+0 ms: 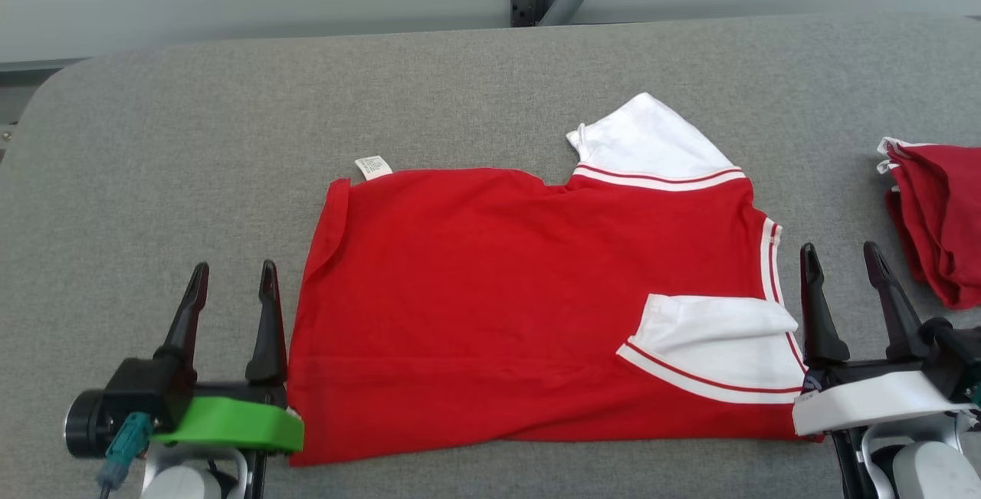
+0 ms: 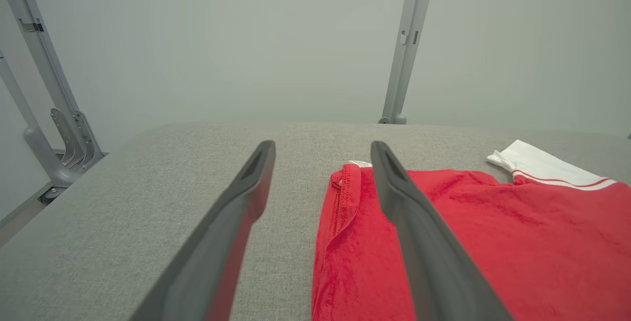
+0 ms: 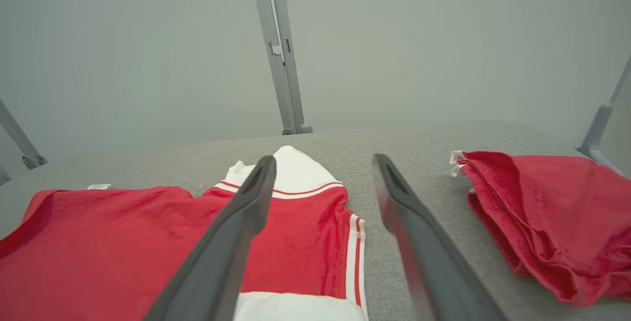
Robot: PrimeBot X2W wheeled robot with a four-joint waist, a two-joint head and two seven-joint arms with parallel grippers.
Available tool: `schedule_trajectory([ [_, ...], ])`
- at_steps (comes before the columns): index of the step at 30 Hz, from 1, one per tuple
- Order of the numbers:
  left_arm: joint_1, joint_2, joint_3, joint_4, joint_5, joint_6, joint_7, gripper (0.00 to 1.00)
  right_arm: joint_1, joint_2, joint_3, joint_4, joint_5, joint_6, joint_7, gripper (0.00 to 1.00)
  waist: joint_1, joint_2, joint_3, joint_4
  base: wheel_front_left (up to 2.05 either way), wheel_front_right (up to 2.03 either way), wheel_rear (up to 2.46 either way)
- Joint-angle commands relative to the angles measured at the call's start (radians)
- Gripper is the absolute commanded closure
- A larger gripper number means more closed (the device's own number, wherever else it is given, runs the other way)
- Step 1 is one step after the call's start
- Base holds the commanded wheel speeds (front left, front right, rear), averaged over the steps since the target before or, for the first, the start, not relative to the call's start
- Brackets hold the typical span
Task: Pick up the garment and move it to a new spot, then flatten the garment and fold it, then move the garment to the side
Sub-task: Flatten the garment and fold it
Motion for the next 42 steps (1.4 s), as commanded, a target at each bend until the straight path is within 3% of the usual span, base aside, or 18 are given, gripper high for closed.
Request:
schedule_trajectory([
  [1, -0.035, 0.003, -0.003, -0.003, 0.012, -0.006, 0.003, 0.0, -0.02, -0.006, 0.002, 0.0, 0.004, -0.002, -0.004, 0.0, 0.0, 0.0, 0.017, -0.004, 0.0, 0.0, 0.0],
  [7, -0.205, -0.009, -0.042, 0.04, -0.011, -0.052, 0.09, 0.0, -0.069, -0.014, 0.023, -0.002, 0.01, -0.001, 0.0, 0.0, 0.0, 0.0, 0.087, -0.027, 0.0, 0.0, 0.0],
  [13, -0.375, -0.008, -0.07, 0.209, -0.037, -0.104, 0.188, 0.0, -0.118, -0.012, 0.048, 0.021, 0.023, -0.002, -0.007, 0.0, 0.0, 0.0, 0.162, -0.059, 0.0, 0.0, 0.0],
  [24, -0.495, 0.018, -0.091, 0.467, -0.039, -0.129, 0.218, 0.0, -0.163, -0.017, 0.056, 0.076, 0.042, -0.001, -0.025, 0.0, 0.0, 0.0, 0.202, -0.079, 0.0, 0.0, 0.0],
  [25, -0.499, 0.019, -0.091, 0.478, -0.04, -0.129, 0.216, 0.09, -0.166, -0.019, 0.056, 0.082, 0.043, -0.001, -0.026, 0.0, 0.0, 0.0, 0.202, -0.078, 0.0, 0.0, 0.0],
  [26, -0.504, 0.02, -0.093, 0.487, -0.04, -0.13, 0.213, 0.33, -0.172, -0.021, 0.055, 0.088, 0.046, -0.001, -0.027, 0.0, 0.0, 0.0, 0.202, -0.077, 0.0, 0.0, 0.0],
  [28, -0.514, 0.024, -0.092, 0.499, -0.033, -0.123, 0.202, 0.98, -0.187, -0.026, 0.052, 0.097, 0.048, -0.002, -0.028, 0.0, 0.0, 0.0, 0.202, -0.075, 0.0, 0.0, 0.0],
  [35, -0.537, 0.027, -0.094, 0.509, -0.032, -0.116, 0.181, 1.0, -0.29, -0.061, 0.031, 0.138, 0.065, -0.001, -0.017, 0.0, 0.0, 0.0, 0.207, -0.069, 0.0, 0.0, 0.0],
  [42, -0.577, 0.003, -0.119, 0.487, -0.024, -0.122, 0.175, 1.0, -0.514, -0.139, 0.036, 0.304, 0.093, -0.001, 0.014, 0.0, 0.0, 0.0, 0.243, -0.025, 0.0, 0.0, 0.0],
])
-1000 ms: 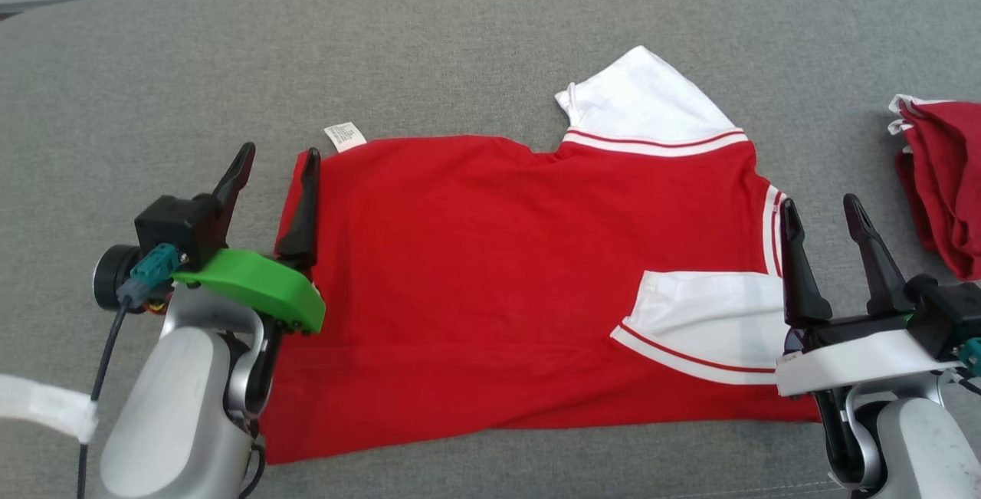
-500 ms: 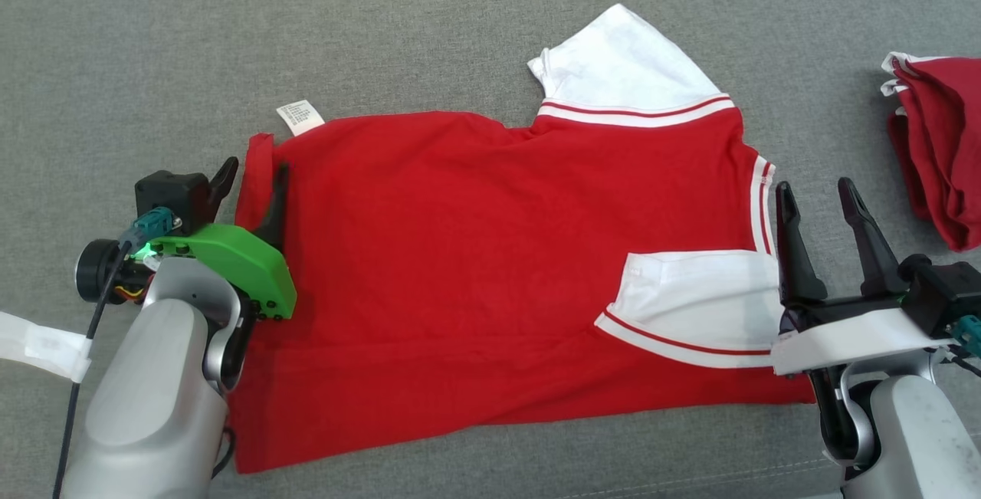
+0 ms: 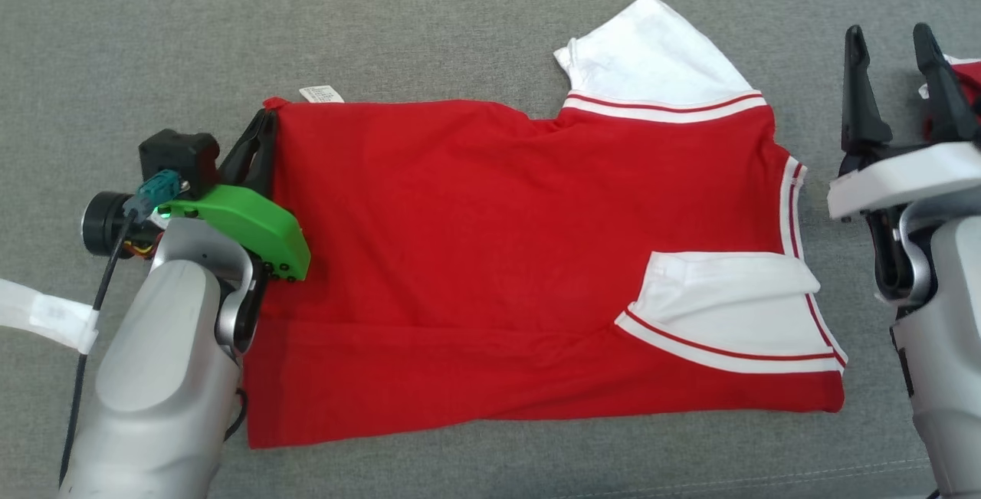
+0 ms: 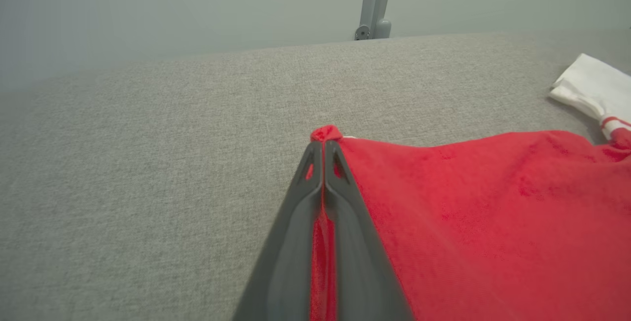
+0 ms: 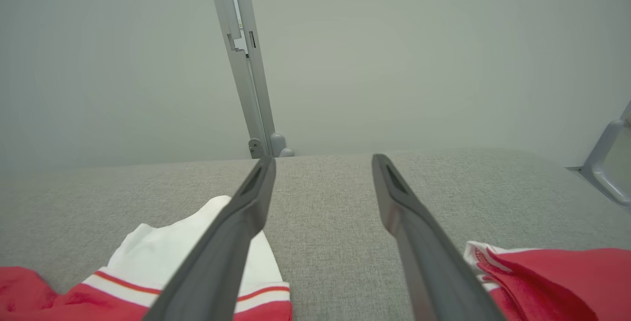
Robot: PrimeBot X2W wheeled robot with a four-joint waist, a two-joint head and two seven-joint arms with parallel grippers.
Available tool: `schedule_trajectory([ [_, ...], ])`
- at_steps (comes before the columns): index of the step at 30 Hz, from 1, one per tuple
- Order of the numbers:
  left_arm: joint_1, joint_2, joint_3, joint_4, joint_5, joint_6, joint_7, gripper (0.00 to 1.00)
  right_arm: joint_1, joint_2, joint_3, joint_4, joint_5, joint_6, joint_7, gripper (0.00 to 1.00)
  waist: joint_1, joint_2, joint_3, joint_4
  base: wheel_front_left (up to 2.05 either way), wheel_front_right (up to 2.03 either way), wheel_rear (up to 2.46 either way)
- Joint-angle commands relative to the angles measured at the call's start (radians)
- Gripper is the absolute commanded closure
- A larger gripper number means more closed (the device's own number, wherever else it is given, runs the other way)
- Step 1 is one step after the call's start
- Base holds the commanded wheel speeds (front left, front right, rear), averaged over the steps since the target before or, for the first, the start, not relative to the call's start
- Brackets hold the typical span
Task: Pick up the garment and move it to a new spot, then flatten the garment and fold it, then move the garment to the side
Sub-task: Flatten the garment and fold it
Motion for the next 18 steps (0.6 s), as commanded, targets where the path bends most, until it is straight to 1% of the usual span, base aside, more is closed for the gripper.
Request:
schedule_trajectory([
  [1, -0.027, -0.009, -0.007, -0.008, 0.007, -0.005, -0.003, 1.0, -0.046, -0.015, 0.014, 0.034, 0.01, -0.001, 0.003, 0.0, 0.0, 0.0, 0.027, 0.031, 0.0, 0.0, 0.0],
  [8, -0.088, -0.054, -0.048, -0.018, 0.012, -0.015, -0.01, 1.0, -0.26, -0.081, 0.135, 0.268, 0.028, -0.001, 0.034, 0.0, 0.0, 0.0, 0.091, 0.108, 0.0, 0.0, 0.0],
  [11, -0.111, -0.075, -0.068, -0.012, 0.014, -0.02, -0.015, 1.0, -0.328, -0.098, 0.193, 0.364, 0.037, -0.001, 0.045, 0.0, 0.0, 0.0, 0.113, 0.138, 0.0, 0.0, 0.0],
  [18, -0.138, -0.102, -0.097, 0.011, 0.009, -0.028, -0.036, 1.0, -0.435, -0.121, 0.312, 0.543, 0.071, -0.001, 0.061, 0.0, 0.0, 0.0, 0.138, 0.171, 0.0, 0.0, 0.0],
])
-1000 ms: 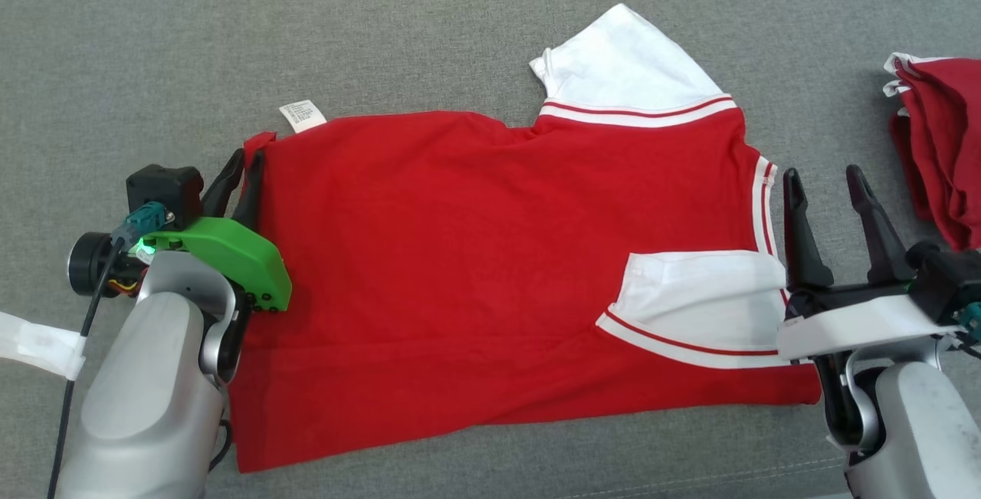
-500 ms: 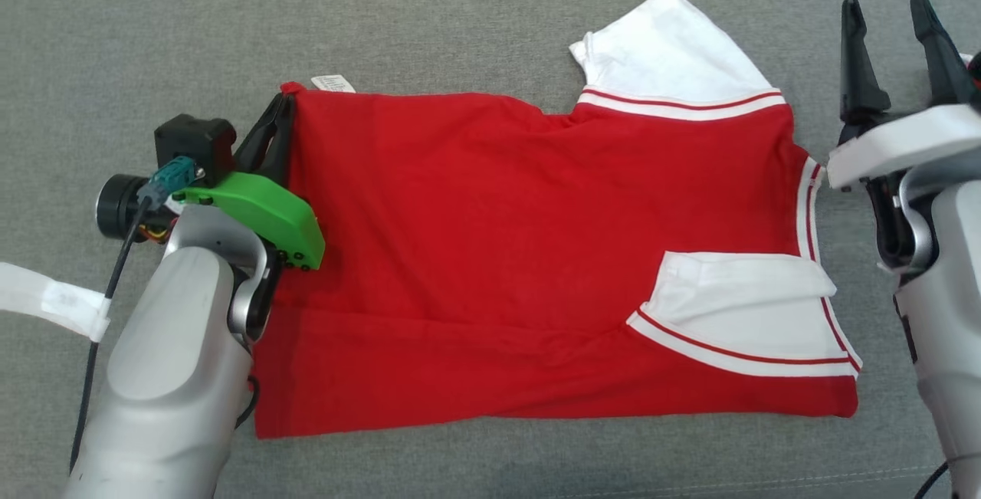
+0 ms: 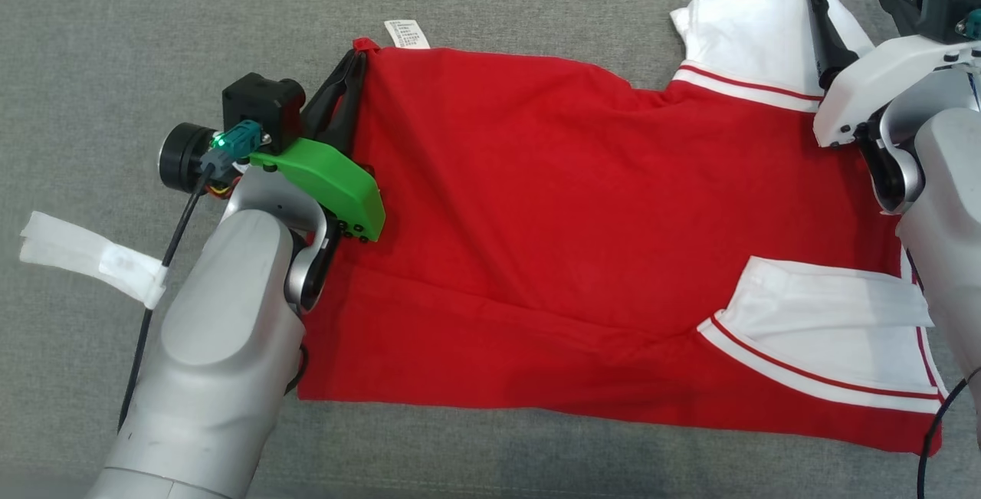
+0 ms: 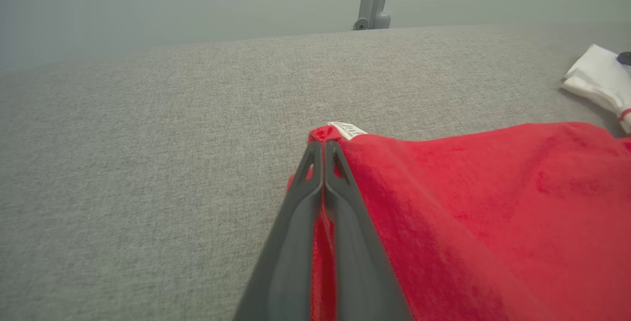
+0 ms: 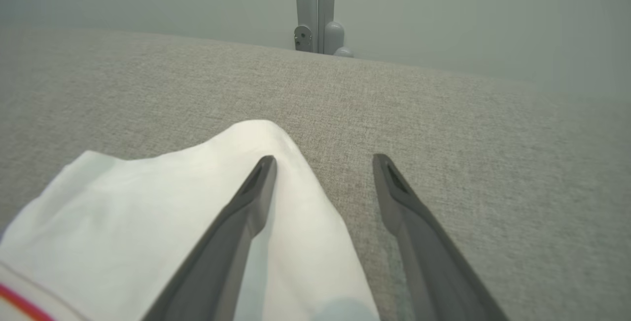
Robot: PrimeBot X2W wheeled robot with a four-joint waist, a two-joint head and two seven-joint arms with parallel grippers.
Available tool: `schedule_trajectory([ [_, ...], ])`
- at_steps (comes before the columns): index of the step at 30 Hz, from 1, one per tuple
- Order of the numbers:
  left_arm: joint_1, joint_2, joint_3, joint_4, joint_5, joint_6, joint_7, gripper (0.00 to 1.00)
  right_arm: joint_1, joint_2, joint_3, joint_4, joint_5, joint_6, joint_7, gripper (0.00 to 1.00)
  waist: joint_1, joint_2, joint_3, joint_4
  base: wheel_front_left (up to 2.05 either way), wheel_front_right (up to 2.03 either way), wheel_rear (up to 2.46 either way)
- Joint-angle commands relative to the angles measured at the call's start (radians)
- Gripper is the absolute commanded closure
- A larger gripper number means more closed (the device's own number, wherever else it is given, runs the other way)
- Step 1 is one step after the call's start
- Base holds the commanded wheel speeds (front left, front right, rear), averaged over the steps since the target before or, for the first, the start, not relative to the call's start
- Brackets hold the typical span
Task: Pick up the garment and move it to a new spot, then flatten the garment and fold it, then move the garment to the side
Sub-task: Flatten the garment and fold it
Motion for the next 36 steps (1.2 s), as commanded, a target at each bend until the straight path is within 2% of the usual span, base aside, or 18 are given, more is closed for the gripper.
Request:
schedule_trajectory([
  [1, -0.02, -0.003, -0.004, 0.006, -0.005, -0.006, -0.007, 1.0, -0.022, -0.011, 0.023, 0.027, 0.014, -0.002, 0.006, 0.0, -0.0001, 0.0, 0.021, 0.024, 0.0, 0.0, 0.0],
  [4, -0.026, -0.009, -0.012, 0.018, -0.008, -0.006, -0.015, 1.0, -0.048, -0.019, 0.071, 0.074, 0.036, -0.002, 0.017, 0.0, -0.0001, 0.0, 0.022, 0.033, 0.0, 0.0, 0.0],
  [5, -0.027, -0.011, -0.015, 0.023, -0.01, -0.007, -0.019, 1.0, -0.054, -0.019, 0.086, 0.086, 0.048, -0.002, 0.019, 0.08, -0.0001, 0.0, 0.022, 0.036, 0.0, 0.0, 0.0],
  [6, -0.028, -0.012, -0.017, 0.027, -0.012, -0.007, -0.023, 1.0, -0.06, -0.022, 0.098, 0.096, 0.057, -0.001, 0.019, 0.45, -0.0001, 0.0, 0.021, 0.038, 0.0, 0.0, 0.0],
  [7, -0.03, -0.014, -0.018, 0.031, -0.013, -0.008, -0.024, 1.0, -0.065, -0.024, 0.11, 0.106, 0.072, -0.002, 0.021, 0.63, -0.0001, 0.0, 0.021, 0.039, 0.0, 0.0, 0.0],
  [8, -0.031, -0.016, -0.019, 0.034, -0.014, -0.008, -0.029, 1.0, -0.07, -0.027, 0.122, 0.113, 0.086, -0.001, 0.02, 1.0, -0.0001, 0.0, 0.02, 0.04, 0.0, 0.0, 0.0],
  [16, -0.035, -0.003, -0.006, 0.033, -0.019, 0.006, -0.074, 1.0, -0.102, -0.063, 0.168, 0.086, 0.174, -0.002, -0.052, 1.0, -0.0001, 0.0, -0.009, 0.026, 0.0, 0.0, 0.0],
  [24, -0.003, 0.032, 0.025, -0.046, -0.046, 0.026, -0.076, 1.0, -0.092, -0.107, 0.16, -0.02, 0.245, -0.002, -0.1, 1.0, -0.0001, 0.0, -0.043, -0.011, 0.0, 0.0, 0.0],
  [27, 0.028, 0.032, 0.038, -0.089, -0.079, 0.017, -0.066, 1.0, -0.065, -0.112, 0.171, -0.072, 0.263, -0.002, -0.104, 1.0, -0.0001, 0.0, -0.048, -0.021, 0.0, 0.0, 0.0],
  [30, 0.076, 0.035, 0.05, -0.144, -0.129, 0.003, -0.048, 1.0, -0.014, -0.12, 0.158, -0.142, 0.289, -0.002, -0.107, 1.0, -0.0001, 0.0, -0.057, -0.03, 0.0, 0.0, 0.0],
  [36, 0.285, 0.071, 0.104, -0.334, -0.298, -0.015, 0.015, 1.0, 0.256, -0.115, 0.066, -0.405, 0.36, -0.002, -0.107, 1.0, -0.0001, 0.0, -0.084, -0.071, 0.0, 0.0, 0.0],
])
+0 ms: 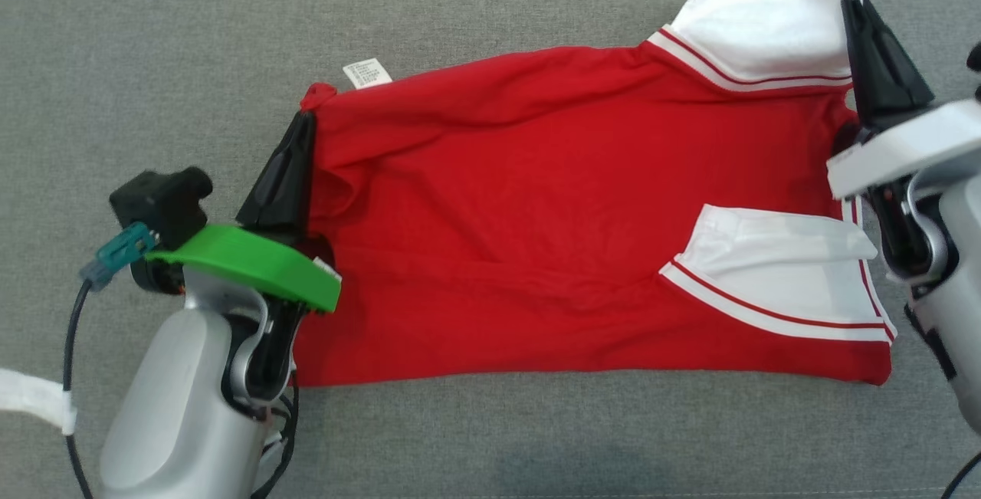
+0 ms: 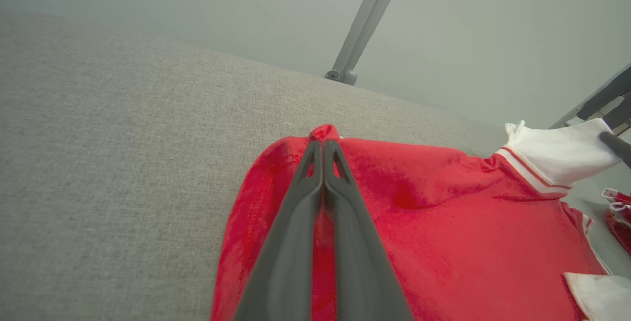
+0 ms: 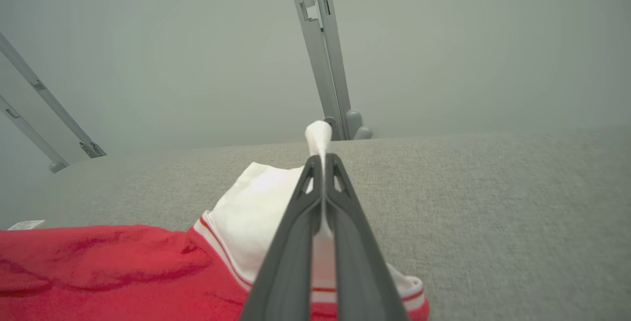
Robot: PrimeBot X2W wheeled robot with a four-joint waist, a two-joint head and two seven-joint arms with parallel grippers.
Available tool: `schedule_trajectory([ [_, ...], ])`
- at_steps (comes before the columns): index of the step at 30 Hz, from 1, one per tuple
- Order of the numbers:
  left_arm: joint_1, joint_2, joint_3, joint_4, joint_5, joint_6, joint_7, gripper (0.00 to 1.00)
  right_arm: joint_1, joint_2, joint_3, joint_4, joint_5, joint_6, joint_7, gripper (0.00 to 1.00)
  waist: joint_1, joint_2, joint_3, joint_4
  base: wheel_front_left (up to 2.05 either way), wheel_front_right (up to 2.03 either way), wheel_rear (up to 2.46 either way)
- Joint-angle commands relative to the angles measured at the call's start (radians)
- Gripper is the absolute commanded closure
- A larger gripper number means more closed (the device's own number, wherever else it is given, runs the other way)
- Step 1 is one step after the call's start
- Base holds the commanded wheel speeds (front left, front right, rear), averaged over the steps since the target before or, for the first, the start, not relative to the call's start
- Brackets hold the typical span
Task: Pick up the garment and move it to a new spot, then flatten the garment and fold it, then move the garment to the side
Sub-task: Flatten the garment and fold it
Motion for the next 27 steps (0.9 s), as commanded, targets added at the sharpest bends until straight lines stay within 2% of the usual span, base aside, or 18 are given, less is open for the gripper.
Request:
schedule_trajectory([
  [1, 0.033, 0.012, 0.01, -0.026, -0.022, -0.004, 0.007, 1.0, 0.056, 0.005, -0.013, -0.031, 0.008, -0.001, -0.004, 1.0, -0.0001, 0.0, -0.012, -0.019, 0.0, 0.0, 0.0],
  [6, 0.182, 0.038, 0.065, -0.142, -0.114, 0.02, 0.042, 1.0, 0.306, 0.058, -0.106, -0.206, 0.022, -0.001, 0.005, 1.0, -0.0001, 0.0, -0.02, -0.052, 0.0, 0.0, 0.0],
  [11, 0.267, 0.067, 0.097, -0.201, -0.128, 0.058, 0.058, 1.0, 0.497, 0.14, -0.192, -0.323, 0.003, -0.001, 0.037, 1.0, -0.0001, 0.0, -0.032, -0.071, 0.0, 0.0, 0.0],
  [18, 0.34, 0.076, 0.105, -0.204, -0.14, 0.093, 0.081, 1.0, 0.63, 0.214, -0.266, -0.39, -0.094, -0.001, 0.107, 1.0, -0.0001, 0.0, -0.041, -0.087, 0.0, 0.0, 0.0],
  [19, 0.344, 0.073, 0.101, -0.199, -0.138, 0.095, 0.079, 0.95, 0.631, 0.223, -0.274, -0.389, -0.111, -0.001, 0.107, 1.0, -0.0001, 0.0, -0.041, -0.089, 0.0, 0.0, 0.0],
  [20, 0.348, 0.071, 0.096, -0.194, -0.13, 0.099, 0.077, 0.64, 0.633, 0.236, -0.276, -0.386, -0.124, -0.001, 0.111, 0.86, -0.0001, 0.0, -0.042, -0.089, 0.0, 0.0, 0.0],
  [21, 0.352, 0.071, 0.089, -0.188, -0.118, 0.103, 0.074, 0.18, 0.633, 0.244, -0.283, -0.382, -0.145, -0.001, 0.108, 0.56, -0.0001, 0.0, -0.044, -0.089, 0.0, 0.0, 0.0],
  [22, 0.352, 0.071, 0.089, -0.188, -0.118, 0.103, 0.074, 0.18, 0.633, 0.244, -0.283, -0.382, -0.145, -0.001, 0.108, 0.56, -0.0001, 0.0, -0.044, -0.089, 0.0, 0.0, 0.0],
  [23, 0.353, 0.073, 0.084, -0.181, -0.099, 0.11, 0.065, 0.0, 0.63, 0.25, -0.293, -0.379, -0.165, -0.001, 0.1, 0.0, -0.0001, 0.0, -0.047, -0.089, 0.0, 0.0, 0.0],
  [27, 0.352, 0.063, 0.071, -0.172, -0.025, 0.138, -0.016, 0.0, 0.611, 0.279, -0.329, -0.376, -0.259, -0.001, 0.065, 0.0, -0.0001, 0.0, -0.06, -0.082, 0.0, 0.0, 0.0],
])
